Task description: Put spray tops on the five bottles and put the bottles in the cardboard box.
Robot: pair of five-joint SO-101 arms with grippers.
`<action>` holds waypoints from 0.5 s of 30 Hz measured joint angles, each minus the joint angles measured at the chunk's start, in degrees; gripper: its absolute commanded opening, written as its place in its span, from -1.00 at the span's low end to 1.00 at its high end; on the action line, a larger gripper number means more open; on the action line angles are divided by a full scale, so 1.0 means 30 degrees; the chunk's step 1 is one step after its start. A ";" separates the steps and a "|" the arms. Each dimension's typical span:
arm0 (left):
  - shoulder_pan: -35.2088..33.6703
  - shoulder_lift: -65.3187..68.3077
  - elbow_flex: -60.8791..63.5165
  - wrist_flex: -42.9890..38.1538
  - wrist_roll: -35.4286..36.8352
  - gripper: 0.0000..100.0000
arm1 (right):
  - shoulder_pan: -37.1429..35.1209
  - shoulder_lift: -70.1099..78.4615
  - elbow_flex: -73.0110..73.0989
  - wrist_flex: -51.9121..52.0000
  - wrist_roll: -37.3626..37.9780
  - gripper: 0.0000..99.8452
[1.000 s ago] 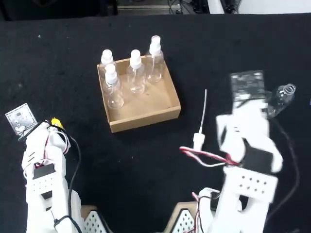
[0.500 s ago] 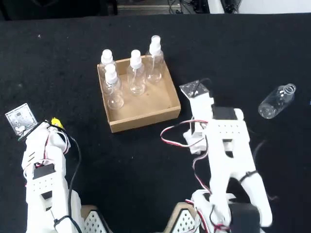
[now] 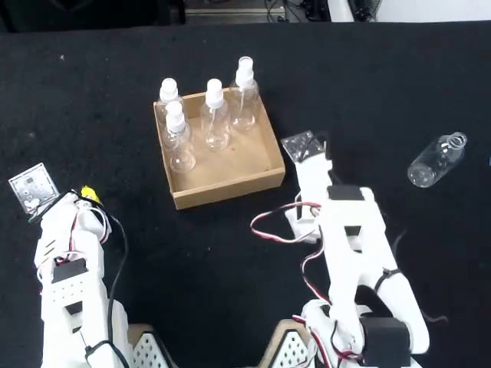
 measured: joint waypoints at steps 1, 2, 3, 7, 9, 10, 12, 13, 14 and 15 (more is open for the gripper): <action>0.0000 0.0000 0.0000 0.0000 0.0000 -0.81 | 0.0000 0.0000 0.0088 -0.0234 0.0000 -0.48; 0.0000 0.0000 0.0000 0.0000 0.0000 -0.81 | 0.0000 0.0000 0.0234 -0.0469 -0.0029 -0.49; 0.0000 0.0000 0.0000 0.0000 0.0000 -0.81 | 0.0000 0.0000 0.0440 -0.0674 -0.0029 -0.51; 0.0000 0.0000 0.0000 0.0000 0.0000 -0.81 | 0.0000 0.0000 0.1553 -0.1905 -0.0029 -0.63; 0.0000 0.0000 0.0000 0.0000 0.0000 -0.81 | 0.0000 0.0000 0.1934 -0.2608 -0.0029 -0.69; 0.0000 0.0000 0.0000 0.0000 0.0000 -0.81 | 0.0000 0.0000 0.2051 -0.2930 -0.0029 -0.71; 0.0000 0.0000 0.0000 0.0000 0.0000 -0.81 | 0.0000 0.0000 0.2344 -0.3253 -0.0029 -0.76; 0.0000 0.0000 0.0000 0.0000 0.0000 -0.81 | 0.0000 0.0000 0.2432 -0.3311 -0.0029 -0.78; 0.0000 0.0000 0.0000 0.0000 0.0000 -0.81 | 0.0000 0.0000 0.2491 -0.3311 -0.0029 -0.81; 0.0000 0.0000 0.0000 0.0000 0.0000 -0.81 | 0.0000 0.0000 0.2520 -0.3341 -0.0029 -0.84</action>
